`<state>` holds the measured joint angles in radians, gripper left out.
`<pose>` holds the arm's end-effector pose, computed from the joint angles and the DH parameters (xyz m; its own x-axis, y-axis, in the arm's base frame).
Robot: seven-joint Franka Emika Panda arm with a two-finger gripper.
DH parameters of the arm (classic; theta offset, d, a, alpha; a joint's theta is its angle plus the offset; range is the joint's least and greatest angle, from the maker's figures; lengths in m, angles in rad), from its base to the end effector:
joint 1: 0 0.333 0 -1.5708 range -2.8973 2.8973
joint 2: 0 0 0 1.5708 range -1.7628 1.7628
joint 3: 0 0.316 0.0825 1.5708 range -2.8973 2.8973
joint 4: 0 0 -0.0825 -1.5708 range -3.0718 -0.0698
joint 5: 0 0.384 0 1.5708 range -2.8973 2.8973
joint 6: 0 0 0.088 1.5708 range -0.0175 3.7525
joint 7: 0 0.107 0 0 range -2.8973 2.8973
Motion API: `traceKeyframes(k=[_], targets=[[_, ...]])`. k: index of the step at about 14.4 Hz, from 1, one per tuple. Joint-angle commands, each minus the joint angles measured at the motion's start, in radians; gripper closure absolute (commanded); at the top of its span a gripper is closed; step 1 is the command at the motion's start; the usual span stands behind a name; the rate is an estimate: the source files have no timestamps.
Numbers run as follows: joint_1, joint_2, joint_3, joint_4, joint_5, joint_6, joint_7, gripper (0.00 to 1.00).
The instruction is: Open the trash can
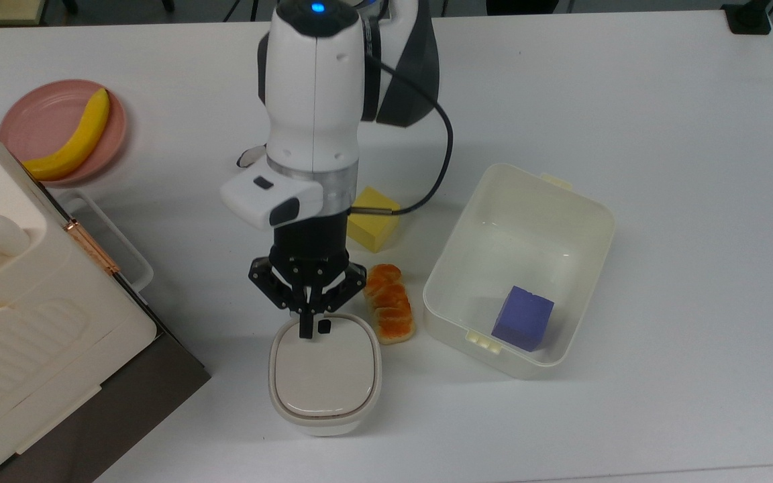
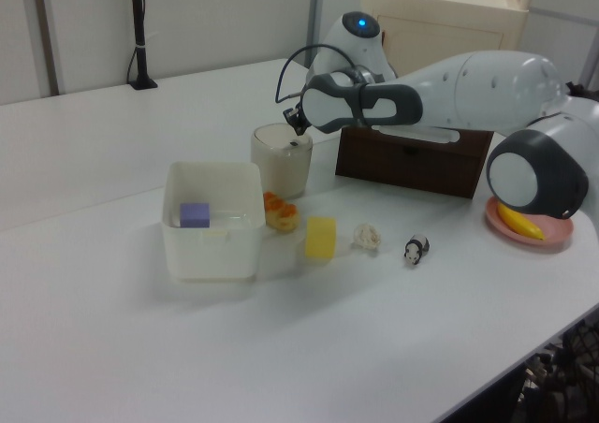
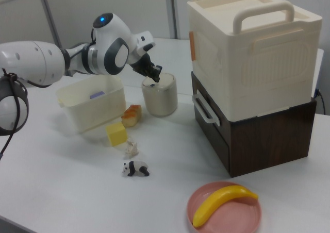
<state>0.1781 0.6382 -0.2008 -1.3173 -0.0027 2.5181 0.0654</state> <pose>0.7717 0.0244 0.4332 0.8388 0.0150 0.5442 -0.0380 -0.9956 0.0859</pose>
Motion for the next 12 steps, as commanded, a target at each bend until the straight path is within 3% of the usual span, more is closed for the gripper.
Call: traceKeyframes(k=[1, 4, 8, 10, 11, 12], targets=[[0.043, 0.066, -0.032, 0.024, -0.003, 0.015, 0.016, 1.00], [0.049, 0.064, -0.032, 0.009, -0.006, 0.011, 0.017, 1.00], [0.014, -0.075, -0.029, -0.011, 0.030, -0.007, 0.021, 1.00], [0.003, -0.165, -0.023, -0.066, 0.059, -0.082, 0.017, 0.87], [-0.003, -0.217, -0.022, -0.103, 0.061, -0.149, 0.016, 0.71], [-0.003, -0.254, -0.022, -0.124, 0.063, -0.213, 0.013, 0.61]])
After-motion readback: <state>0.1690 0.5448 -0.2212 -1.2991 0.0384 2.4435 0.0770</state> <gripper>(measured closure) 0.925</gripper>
